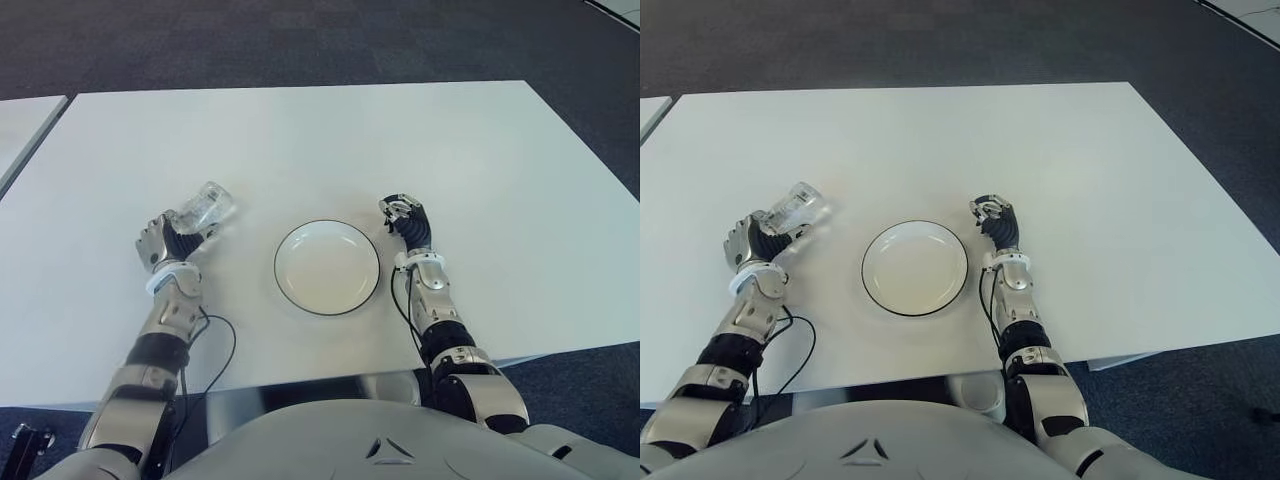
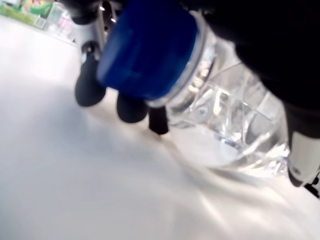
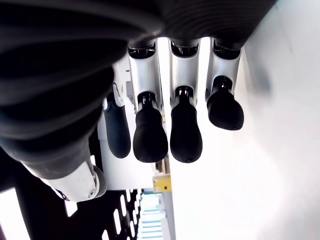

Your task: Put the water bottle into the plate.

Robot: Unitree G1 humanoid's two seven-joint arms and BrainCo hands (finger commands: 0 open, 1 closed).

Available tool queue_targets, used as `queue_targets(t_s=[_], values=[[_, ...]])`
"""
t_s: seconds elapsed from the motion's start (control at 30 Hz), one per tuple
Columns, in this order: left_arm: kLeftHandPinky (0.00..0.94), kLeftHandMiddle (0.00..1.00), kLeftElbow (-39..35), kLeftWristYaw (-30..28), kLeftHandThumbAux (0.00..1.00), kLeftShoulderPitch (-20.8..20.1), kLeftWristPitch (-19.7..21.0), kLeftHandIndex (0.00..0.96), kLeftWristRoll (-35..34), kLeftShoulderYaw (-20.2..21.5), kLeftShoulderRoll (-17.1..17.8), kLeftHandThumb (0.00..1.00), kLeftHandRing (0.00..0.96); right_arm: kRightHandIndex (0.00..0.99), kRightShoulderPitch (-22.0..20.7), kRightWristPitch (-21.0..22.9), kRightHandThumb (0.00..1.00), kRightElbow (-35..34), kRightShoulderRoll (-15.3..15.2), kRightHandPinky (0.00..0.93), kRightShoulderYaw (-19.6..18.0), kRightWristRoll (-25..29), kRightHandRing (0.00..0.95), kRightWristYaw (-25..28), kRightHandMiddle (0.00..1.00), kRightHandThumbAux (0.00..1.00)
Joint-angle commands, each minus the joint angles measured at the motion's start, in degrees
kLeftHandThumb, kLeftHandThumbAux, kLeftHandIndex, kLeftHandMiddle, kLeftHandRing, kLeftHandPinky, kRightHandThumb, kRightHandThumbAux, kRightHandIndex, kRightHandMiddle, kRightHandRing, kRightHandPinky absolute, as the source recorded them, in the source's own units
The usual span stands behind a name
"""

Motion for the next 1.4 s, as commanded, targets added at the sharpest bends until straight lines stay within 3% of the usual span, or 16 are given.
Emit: queue_targets(t_s=[0.03, 0.3, 0.5, 1.17, 1.4], values=[[0.82, 0.855, -0.8, -2.5, 0.697, 2.6, -4.7, 0.443, -2.5, -0.3, -1.8, 0.748, 0.851, 0.439, 2.8, 3.7, 0.702, 3.3, 0.3, 0.77, -0.1, -0.1, 0.775, -0.3, 0.789, 0.727], [0.829, 0.869, -4.8, -4.3, 0.696, 1.5, -10.1, 0.443, -3.1, -0.1, -1.0, 0.749, 0.861, 0.438, 2.7, 4.1, 0.702, 3.1, -0.1, 0.774, 0.2, -0.3, 0.777, -0.1, 0.79, 0.727], [0.831, 0.876, -13.3, -7.1, 0.697, 2.6, -13.8, 0.443, -3.5, -0.1, -0.6, 0.749, 0.868, 0.439, 2.8, 4.7, 0.702, 2.1, -0.3, 0.769, 0.3, -0.1, 0.777, 0.8, 0.792, 0.727], [0.826, 0.883, -23.6, -16.1, 0.697, 3.6, -19.3, 0.443, -4.4, -0.2, -1.4, 0.746, 0.876, 0.438, 1.9, 3.5, 0.701, 5.1, -1.5, 0.756, 0.3, -0.3, 0.776, 2.0, 0.788, 0.729], [0.843, 0.883, -29.1, -17.4, 0.698, 6.5, -19.3, 0.443, -2.1, -3.7, -3.8, 0.746, 0.877, 0.438, 1.6, 3.1, 0.7, 5.8, -1.7, 0.748, 0.2, -0.1, 0.774, 2.7, 0.788, 0.73]])
